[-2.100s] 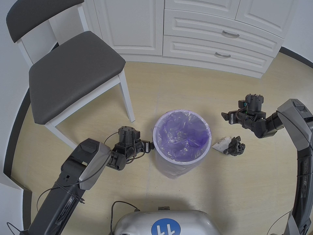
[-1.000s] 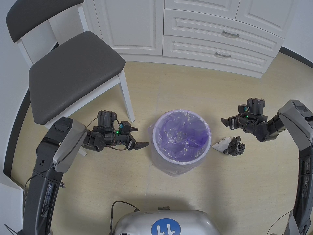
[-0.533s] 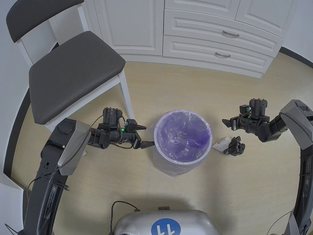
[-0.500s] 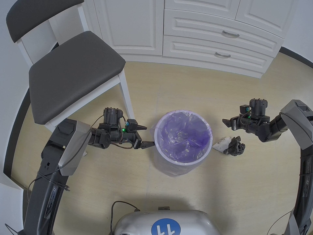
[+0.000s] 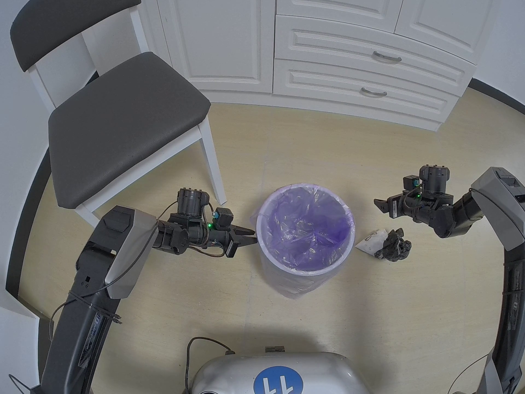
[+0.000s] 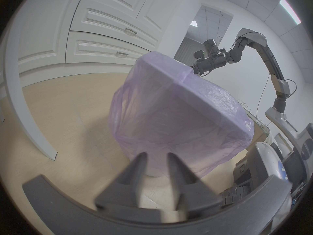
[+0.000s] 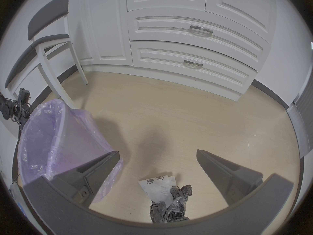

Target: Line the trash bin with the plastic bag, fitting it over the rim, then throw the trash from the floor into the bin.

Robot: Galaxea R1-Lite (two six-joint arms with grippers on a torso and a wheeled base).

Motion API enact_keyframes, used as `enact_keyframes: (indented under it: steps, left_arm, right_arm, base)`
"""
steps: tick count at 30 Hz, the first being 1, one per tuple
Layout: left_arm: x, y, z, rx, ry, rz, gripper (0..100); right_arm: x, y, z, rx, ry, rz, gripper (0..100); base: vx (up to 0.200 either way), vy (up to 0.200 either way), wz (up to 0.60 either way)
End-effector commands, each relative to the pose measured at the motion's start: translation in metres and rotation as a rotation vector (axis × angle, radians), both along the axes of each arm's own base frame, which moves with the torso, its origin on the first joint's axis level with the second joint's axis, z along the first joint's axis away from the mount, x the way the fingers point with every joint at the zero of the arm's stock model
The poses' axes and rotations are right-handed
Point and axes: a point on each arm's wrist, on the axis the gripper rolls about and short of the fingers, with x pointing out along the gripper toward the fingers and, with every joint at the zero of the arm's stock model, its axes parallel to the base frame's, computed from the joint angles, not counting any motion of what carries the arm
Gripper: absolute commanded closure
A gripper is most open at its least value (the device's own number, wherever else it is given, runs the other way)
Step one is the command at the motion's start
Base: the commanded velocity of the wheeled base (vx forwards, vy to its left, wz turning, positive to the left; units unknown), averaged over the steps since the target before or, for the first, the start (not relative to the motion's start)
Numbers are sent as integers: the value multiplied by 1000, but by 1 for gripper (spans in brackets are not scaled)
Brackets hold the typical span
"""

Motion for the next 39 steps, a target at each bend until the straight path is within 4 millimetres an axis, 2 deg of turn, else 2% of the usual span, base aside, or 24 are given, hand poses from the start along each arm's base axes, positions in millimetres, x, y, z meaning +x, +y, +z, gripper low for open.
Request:
enact_keyframes:
  steps: [1, 13, 14, 19, 20, 30, 34, 39]
  left_arm:
    - [1, 1, 2, -2, -5, 2, 100]
    - [5, 14, 19, 0, -61, 18, 100]
    - [4, 11, 39, -5, -87, 22, 100]
    - [4, 14, 50, -7, -106, 27, 100]
    - [4, 15, 51, -7, -104, 31, 0]
    - [11, 38, 45, 10, -89, 111, 0]
    - [12, 37, 44, 2, -57, 163, 0]
    - [14, 27, 48, -25, -53, 268, 0]
  right_arm:
    - [1, 0, -2, 0, 2, 0, 0]
    - [-1, 1, -2, -1, 7, 5, 0]
    - [-2, 1, -3, 1, 11, 14, 0]
    - [-3, 1, -2, 2, 13, 17, 0]
    - [-3, 1, -2, 2, 13, 17, 0]
    - [-4, 0, -1, -11, 11, 21, 0]
    - [-3, 1, -2, -11, 10, 21, 0]
    - [-3, 2, 0, -10, 4, 20, 0]
  base:
    - [0, 0, 0]
    - [0, 0, 0]
    - [0, 0, 0]
    - [0, 0, 0]
    - [0, 0, 0]
    - [0, 0, 0]
    - [0, 0, 0]
    - [0, 0, 0]
